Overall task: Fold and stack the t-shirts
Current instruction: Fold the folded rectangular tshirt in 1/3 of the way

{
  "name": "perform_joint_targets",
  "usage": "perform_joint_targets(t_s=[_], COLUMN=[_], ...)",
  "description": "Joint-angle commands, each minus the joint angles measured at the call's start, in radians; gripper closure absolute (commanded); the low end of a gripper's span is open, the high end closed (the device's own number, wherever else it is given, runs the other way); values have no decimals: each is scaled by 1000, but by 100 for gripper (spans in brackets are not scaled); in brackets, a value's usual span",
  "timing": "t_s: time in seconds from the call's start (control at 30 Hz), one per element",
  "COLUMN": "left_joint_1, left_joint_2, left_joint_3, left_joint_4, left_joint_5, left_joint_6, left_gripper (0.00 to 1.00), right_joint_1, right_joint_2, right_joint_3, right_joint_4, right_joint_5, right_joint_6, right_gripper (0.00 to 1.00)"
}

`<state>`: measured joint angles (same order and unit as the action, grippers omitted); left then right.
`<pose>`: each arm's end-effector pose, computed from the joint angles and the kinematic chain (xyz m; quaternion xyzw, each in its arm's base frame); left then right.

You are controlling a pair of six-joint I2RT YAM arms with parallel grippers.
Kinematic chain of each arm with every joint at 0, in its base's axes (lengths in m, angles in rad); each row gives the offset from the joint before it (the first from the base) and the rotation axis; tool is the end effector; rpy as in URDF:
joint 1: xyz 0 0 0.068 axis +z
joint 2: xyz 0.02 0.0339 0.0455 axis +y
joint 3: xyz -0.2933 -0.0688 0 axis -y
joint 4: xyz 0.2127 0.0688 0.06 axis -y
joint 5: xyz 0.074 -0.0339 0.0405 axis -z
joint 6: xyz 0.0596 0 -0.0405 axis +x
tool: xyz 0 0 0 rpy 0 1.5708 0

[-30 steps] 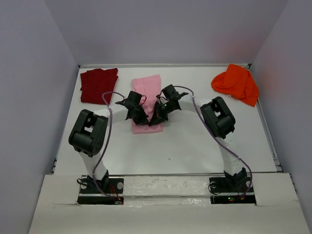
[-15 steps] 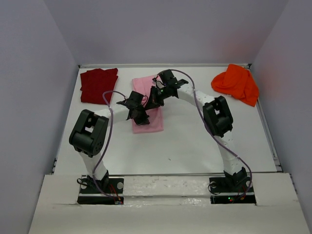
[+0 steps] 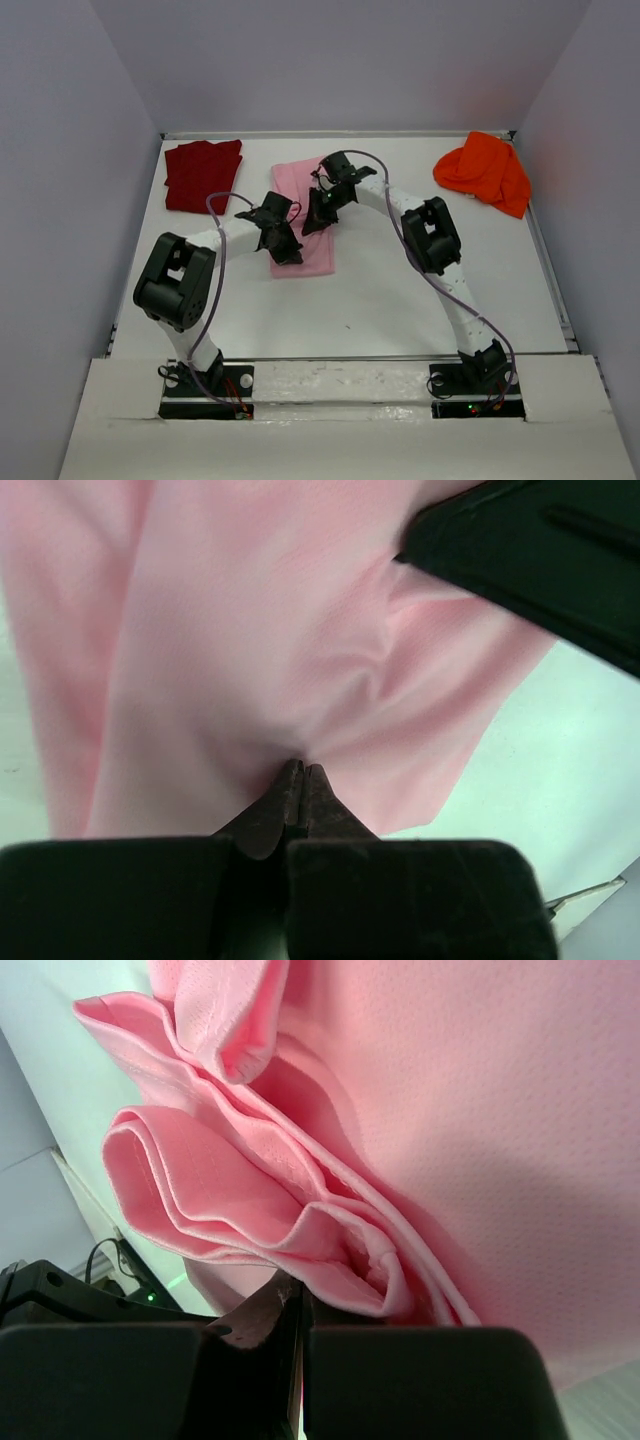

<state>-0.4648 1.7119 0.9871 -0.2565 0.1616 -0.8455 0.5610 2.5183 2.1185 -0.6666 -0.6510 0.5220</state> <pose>0.2944 -0.1583 0.1974 -0.1574 0.9410 -0.2377 0.1825 0.4347 0.3158 0.1509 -0.0977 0.9158 0.3872 0.0430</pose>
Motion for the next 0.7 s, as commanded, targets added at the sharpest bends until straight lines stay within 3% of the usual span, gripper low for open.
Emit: perform_joint_targets(t_s=[0.0,0.43,0.67], left_joint_1=[-5,-23,-21], left_joint_2=[-67,-124,-117], left_joint_3=[-28,-79,-7], left_joint_4=[-52,-56,-82], left_joint_5=[4,19,-22], left_joint_6=[-1,-14,3], left_gripper=[100,100,100], right_joint_1=[-62,-116,-116], right_joint_2=[7,80,30], right_joint_3=[26,74,-21], right_joint_4=[-39,21,44], right_joint_5=[77,21,31], right_joint_6=[-99,-106,-105], right_gripper=[100,100,100])
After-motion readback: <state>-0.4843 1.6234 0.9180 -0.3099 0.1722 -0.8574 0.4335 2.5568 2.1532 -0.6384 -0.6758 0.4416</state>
